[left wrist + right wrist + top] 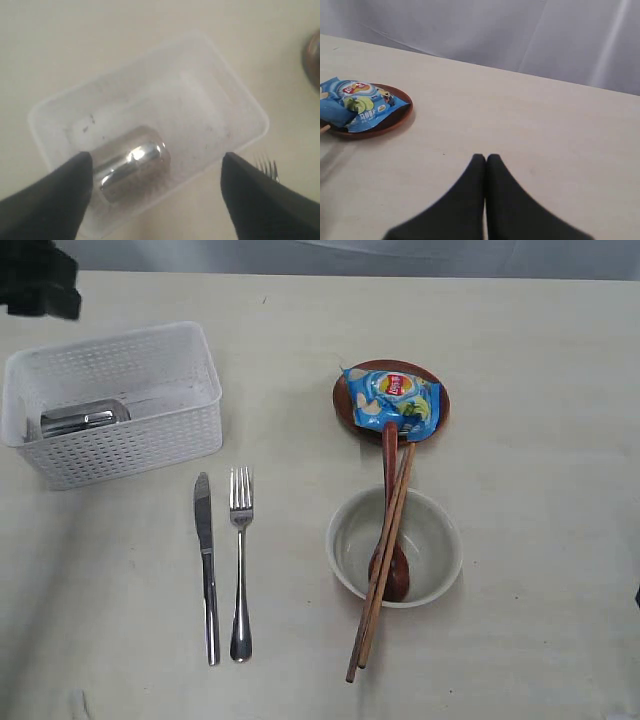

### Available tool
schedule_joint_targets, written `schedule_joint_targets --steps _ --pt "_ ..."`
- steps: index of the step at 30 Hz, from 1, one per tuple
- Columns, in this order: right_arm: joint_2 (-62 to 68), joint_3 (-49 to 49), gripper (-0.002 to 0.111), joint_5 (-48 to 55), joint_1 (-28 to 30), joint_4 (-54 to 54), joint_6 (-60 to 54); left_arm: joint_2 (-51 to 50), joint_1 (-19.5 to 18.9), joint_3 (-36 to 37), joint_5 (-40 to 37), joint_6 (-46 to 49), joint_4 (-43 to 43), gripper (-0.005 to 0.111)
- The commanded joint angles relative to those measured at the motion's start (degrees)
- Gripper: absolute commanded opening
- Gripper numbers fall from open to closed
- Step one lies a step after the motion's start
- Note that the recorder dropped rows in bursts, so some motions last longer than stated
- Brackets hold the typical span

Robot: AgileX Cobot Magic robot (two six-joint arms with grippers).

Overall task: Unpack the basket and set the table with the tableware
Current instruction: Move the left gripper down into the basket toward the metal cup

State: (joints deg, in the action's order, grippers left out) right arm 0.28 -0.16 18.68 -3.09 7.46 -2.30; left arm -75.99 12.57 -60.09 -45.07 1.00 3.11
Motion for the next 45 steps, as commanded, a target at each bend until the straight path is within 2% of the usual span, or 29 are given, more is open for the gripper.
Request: schedule_joint_targets --steps 1,4,6,7,10,12,14,17,22,27,29,30,31,32,35,45 --pt "-0.28 0.16 0.0 -0.3 0.17 0.09 0.37 -10.23 0.3 -5.98 -4.48 7.03 2.07 0.064" --pt "-0.28 0.16 0.0 -0.3 0.17 0.09 0.37 -15.2 0.3 -7.52 -6.42 21.42 4.13 0.063" --pt "-0.28 0.16 0.0 -0.3 0.17 0.09 0.37 -18.66 0.3 -7.63 -10.85 38.83 0.54 0.063" --pt "-0.28 0.16 0.0 -0.3 0.17 0.09 0.37 -19.68 0.3 -7.63 -10.95 42.29 -1.43 0.063" --pt "-0.28 0.16 0.0 -0.3 0.17 0.09 0.37 -22.9 0.15 -7.63 -8.83 43.15 -7.28 0.063" --pt "-0.28 0.16 0.0 -0.3 0.17 0.09 0.37 -23.31 0.15 -7.63 -8.83 43.69 -7.37 0.063" --pt "-0.28 0.16 0.0 -0.3 0.17 0.09 0.37 -23.31 0.15 -7.63 -8.83 48.37 -7.37 0.063" --pt "-0.28 0.16 0.0 -0.3 0.17 0.09 0.37 -23.31 0.15 -7.63 -5.76 50.11 -7.38 0.064" --pt "-0.28 0.16 0.0 -0.3 0.17 0.09 0.36 -26.66 0.15 -7.63 -8.68 53.17 -7.88 0.08" --pt "-0.28 0.16 0.0 -0.3 0.17 0.09 0.36 -30.04 0.15 -7.63 -4.52 52.57 -7.45 0.079" --pt "-0.28 0.16 0.0 -0.3 0.17 0.09 0.36 -30.45 0.15 -7.63 -3.1 52.57 -7.45 0.074" --pt "-0.28 0.16 0.0 -0.3 0.17 0.09 0.36 -30.66 0.15 -7.63 -2.51 52.57 -7.45 0.068" --pt "-0.28 0.16 0.0 -0.3 0.17 0.09 0.36 -30.95 0.15 -7.63 -2.11 52.57 -7.45 0.058" --pt "-0.28 0.16 0.0 -0.3 0.17 0.09 0.36 -31.18 0.15 -7.63 -1.84 52.57 -7.45 0.037" --pt "-0.28 0.16 0.0 -0.3 0.17 0.09 0.36 -31.23 0.15 -7.63 -1.84 52.77 -7.45 0.001" --pt "-0.28 0.16 0.0 -0.3 0.17 0.09 0.36 -27.72 0.15 -7.75 -1.39 52.15 -7.91 0.0"
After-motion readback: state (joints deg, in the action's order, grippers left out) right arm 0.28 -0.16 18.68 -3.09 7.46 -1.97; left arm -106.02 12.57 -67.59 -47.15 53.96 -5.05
